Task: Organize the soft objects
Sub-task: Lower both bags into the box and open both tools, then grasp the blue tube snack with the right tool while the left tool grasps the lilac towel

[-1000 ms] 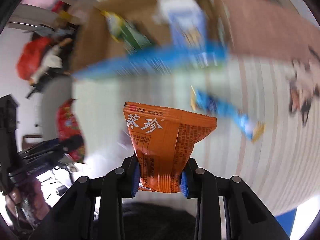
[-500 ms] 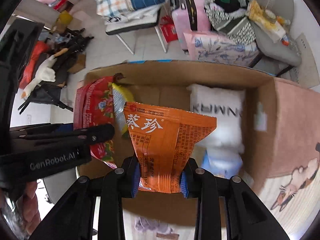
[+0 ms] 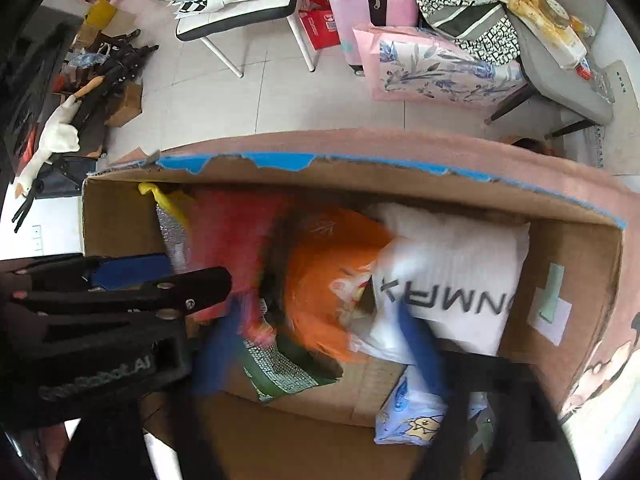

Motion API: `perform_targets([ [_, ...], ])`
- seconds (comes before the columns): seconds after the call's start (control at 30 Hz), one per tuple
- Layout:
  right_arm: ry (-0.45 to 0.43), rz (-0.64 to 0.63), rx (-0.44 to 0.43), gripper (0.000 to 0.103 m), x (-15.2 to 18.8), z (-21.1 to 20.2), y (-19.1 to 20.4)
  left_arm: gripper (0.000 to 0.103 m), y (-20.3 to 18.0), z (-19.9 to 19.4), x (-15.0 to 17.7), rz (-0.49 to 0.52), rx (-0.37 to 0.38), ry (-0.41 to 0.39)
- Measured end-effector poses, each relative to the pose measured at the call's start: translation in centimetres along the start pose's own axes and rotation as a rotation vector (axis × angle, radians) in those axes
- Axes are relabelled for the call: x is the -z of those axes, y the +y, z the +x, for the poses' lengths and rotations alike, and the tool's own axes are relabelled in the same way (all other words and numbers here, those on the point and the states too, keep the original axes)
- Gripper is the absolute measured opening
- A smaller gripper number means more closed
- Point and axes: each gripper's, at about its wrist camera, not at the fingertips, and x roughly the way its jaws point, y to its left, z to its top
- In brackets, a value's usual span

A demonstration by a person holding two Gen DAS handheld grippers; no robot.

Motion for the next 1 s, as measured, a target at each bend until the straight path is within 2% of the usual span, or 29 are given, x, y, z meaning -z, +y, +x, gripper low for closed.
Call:
perform_targets([
  [0.03,-0.007,-0.003,0.009,0.091,0.1,-0.3,0.0,0.074,-0.1,-0.4,0.1,0.007,-0.003,-0.015],
  [0.13,-0.005,0.001,0.005,0.091,0.0,-1.2,-0.1,0.077,-0.1,-1.2,0.6,0.016,0.005,-0.027],
  [0.2,-0.009,-0.004,0.015,0.091,0.1,-1.9,0.0,0.088,0.1,-1.7,1.0,0.016,0.003,-0.039],
  [0.3,-0.019,-0.026,0.054,0.101,0.8,-3.0,0.5,0.094,0.4,-2.5,1.8,0.016,-0.003,-0.062],
  [0.33,-0.023,-0.033,0.063,0.103,1.2,-3.4,0.7,0.1,0.4,-2.7,1.9,0.014,-0.015,-0.075],
  [0.6,-0.068,-0.053,0.14,0.103,5.2,-5.8,1.4,0.101,0.7,-5.0,5.9,0.021,-0.04,-0.187],
  [0.7,-0.095,-0.05,0.126,0.103,7.5,-6.8,0.9,0.101,0.6,-6.2,8.8,0.018,-0.095,-0.27],
  [0.77,-0.122,-0.065,0.116,0.103,10.0,-7.7,0.5,0.101,0.4,-7.1,11.8,0.011,-0.14,-0.354],
  [0.87,-0.154,-0.103,0.133,0.103,14.7,-8.3,-0.6,0.101,-0.1,-7.5,16.9,0.021,-0.149,-0.46],
  [0.93,-0.158,-0.127,0.134,0.103,18.2,-8.2,-1.5,0.101,-0.7,-6.5,21.0,0.055,-0.157,-0.498],
  [1.0,-0.144,-0.135,0.142,0.103,21.5,-7.4,-2.6,0.101,-1.6,-4.8,23.9,0.114,-0.171,-0.496],
])
